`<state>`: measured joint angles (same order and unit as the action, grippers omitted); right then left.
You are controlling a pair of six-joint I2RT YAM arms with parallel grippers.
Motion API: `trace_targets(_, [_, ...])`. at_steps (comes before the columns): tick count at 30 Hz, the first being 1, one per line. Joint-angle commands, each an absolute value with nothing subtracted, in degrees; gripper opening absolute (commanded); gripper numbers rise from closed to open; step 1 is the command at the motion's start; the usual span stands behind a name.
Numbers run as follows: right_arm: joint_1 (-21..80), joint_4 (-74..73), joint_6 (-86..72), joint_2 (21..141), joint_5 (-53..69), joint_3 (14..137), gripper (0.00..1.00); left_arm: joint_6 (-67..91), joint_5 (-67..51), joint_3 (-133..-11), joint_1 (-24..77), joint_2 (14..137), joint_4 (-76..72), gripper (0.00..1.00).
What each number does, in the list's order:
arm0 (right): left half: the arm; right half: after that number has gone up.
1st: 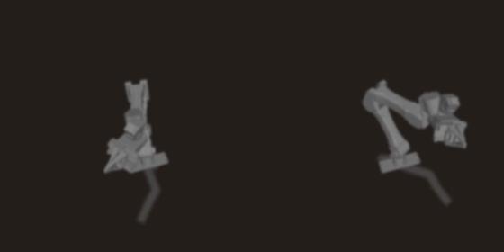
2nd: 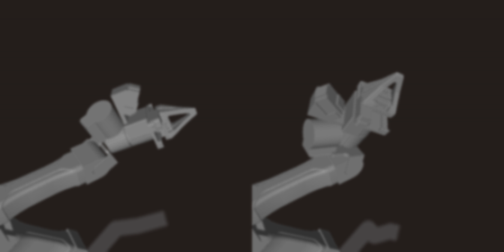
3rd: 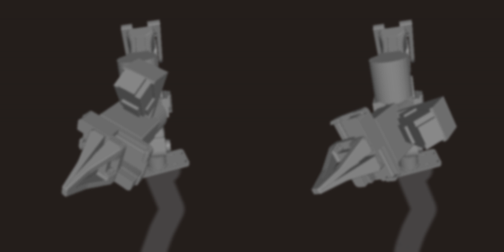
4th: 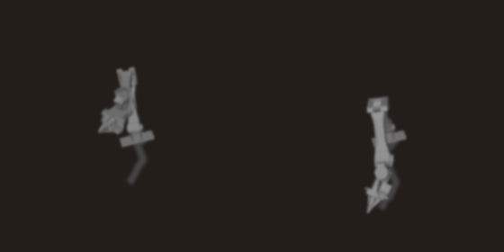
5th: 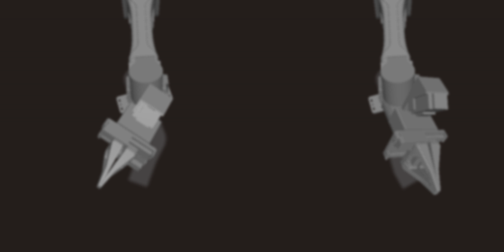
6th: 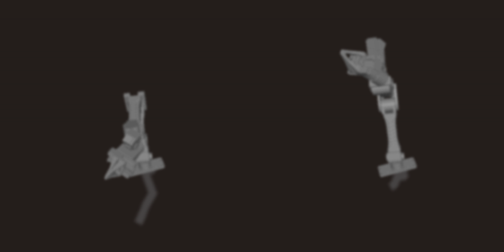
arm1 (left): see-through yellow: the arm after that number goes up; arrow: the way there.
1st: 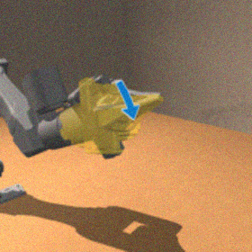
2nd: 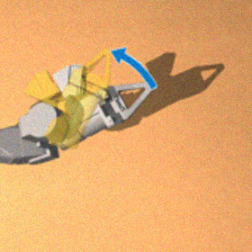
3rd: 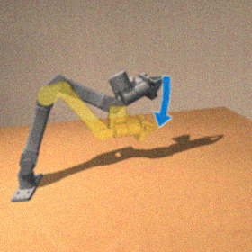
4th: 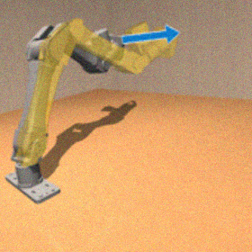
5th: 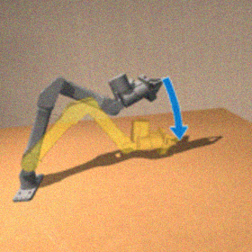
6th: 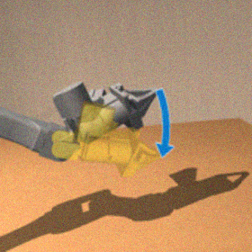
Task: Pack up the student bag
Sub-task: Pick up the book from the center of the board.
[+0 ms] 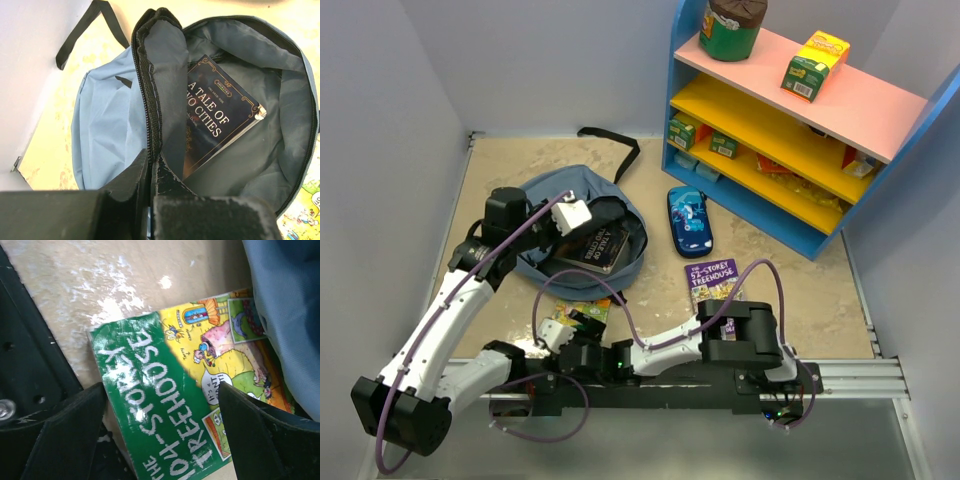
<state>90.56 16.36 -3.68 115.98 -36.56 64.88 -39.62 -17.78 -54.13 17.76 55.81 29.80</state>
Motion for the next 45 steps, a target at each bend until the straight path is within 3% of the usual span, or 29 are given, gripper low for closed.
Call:
trace_targets(1, [88.42,19.33,-4.57,113.91,-39.98,62.15,0.91,-39.46,-18.81,-56.07,17.93,54.4,27.51,0.0])
trace_targets(10, [85.08,21.01,-5.01,111.88,-38.33,61.43,0.77,-39.81,-19.95,-55.99,17.93,54.32,28.39,0.0])
trace_targets(12, [84.47,19.08,-6.15,113.37,-35.88,62.22,0.49,-40.25,-20.13,-55.9,17.93,53.97,28.83,0.0])
trace_targets(13, [84.11,18.55,-7.02,113.47,-34.55,62.14,0.23,-40.34,-20.13,-55.72,17.93,53.88,28.83,0.0])
trace_targets(14, [84.2,18.54,-8.42,113.38,-34.89,61.7,0.08,-40.52,-20.13,-55.46,17.93,53.7,28.92,0.0])
trace_targets(15, [84.2,18.72,-9.13,113.12,-35.68,61.0,0.0,-40.87,-20.13,-55.2,17.93,53.35,29.0,0.0])
trace_targets(21, [84.2,16.62,-16.77,105.31,-46.47,52.31,0.0,-41.04,-20.74,-54.41,17.93,52.82,28.83,0.0])
trace_targets(31, [89.54,0.18,-37.96,79.91,-60.9,37.53,0.0,-40.87,-20.92,-54.67,17.93,53.0,28.39,0.0])
trace_targets(34, [91.22,-2.55,-34.73,73.93,-65.2,39.71,0.0,-40.43,-20.48,-54.49,17.93,53.35,27.86,0.0])
trace_targets(39, [91.76,3.68,-15.59,63.92,-66.45,45.69,0.0,-39.2,-18.2,-54.32,17.93,54.23,26.63,0.0])
trace_targets(45, [95.01,6.94,-0.72,59.94,-68.99,53.51,0.0,-38.67,-18.02,-54.14,17.93,54.58,26.37,0.0])
